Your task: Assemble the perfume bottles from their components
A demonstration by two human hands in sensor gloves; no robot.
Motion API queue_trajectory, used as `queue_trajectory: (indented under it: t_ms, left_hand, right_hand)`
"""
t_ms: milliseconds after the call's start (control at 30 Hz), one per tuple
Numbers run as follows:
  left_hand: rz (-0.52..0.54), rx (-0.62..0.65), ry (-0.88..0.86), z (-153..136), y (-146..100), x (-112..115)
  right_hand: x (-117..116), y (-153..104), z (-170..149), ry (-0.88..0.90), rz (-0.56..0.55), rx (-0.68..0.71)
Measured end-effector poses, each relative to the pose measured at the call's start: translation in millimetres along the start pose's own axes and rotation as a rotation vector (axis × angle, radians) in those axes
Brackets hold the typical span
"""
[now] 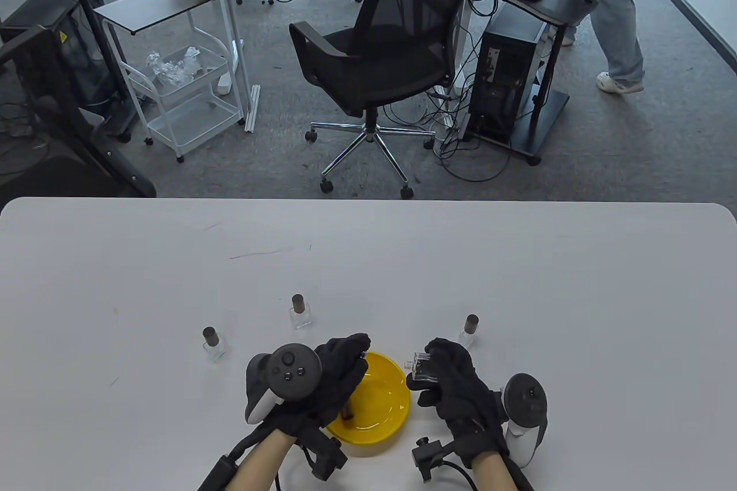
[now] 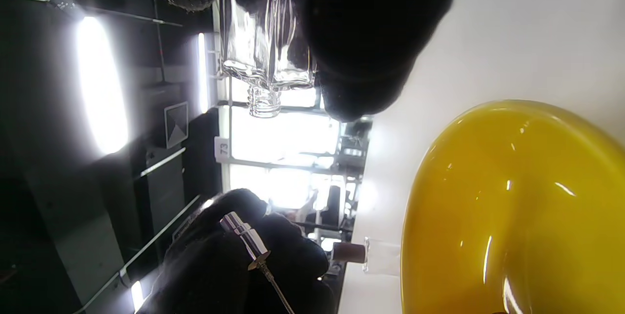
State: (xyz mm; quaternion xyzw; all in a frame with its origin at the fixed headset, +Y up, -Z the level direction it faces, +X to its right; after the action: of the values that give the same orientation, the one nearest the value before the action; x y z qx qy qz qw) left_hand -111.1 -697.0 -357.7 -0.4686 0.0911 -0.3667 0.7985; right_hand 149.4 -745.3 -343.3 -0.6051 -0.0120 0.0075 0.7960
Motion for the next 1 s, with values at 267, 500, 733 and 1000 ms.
queue_trajectory:
  t_ms: [267, 500, 733, 1000]
  left_hand:
    - [0.165, -0.014, -0.182, -8, -16, -9]
    - [0.258, -0.049, -0.405, -24, -31, -17]
    - [0.309, -0.042, -0.559, -30, -38, -22]
    - [0.323, -0.034, -0.635, -31, -39, -22]
  right_hand:
    - [-15, -2, -2, 0.098, 0.052, -0.038]
    - [-28, -3, -6, 0.115, 0.108, -0.059]
    - [-36, -5, -14, 0.133, 0.128, -0.106]
    - [-41, -6, -22, 0.203, 0.144, -0.164]
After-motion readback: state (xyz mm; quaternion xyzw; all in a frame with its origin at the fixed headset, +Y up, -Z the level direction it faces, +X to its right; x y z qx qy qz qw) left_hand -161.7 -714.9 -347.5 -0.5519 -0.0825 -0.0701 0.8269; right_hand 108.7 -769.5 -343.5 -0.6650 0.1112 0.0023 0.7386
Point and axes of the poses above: the tracker on the back of each hand, its own z axis roughly to the thumb side, its own y axis roughly from the wrist to the fingertips, x = y × z, the point moved 3 cm from there along y, roughly from the wrist to the fingertips, and after that the axes turned 11 degrees about x, right-handed, at the moved point
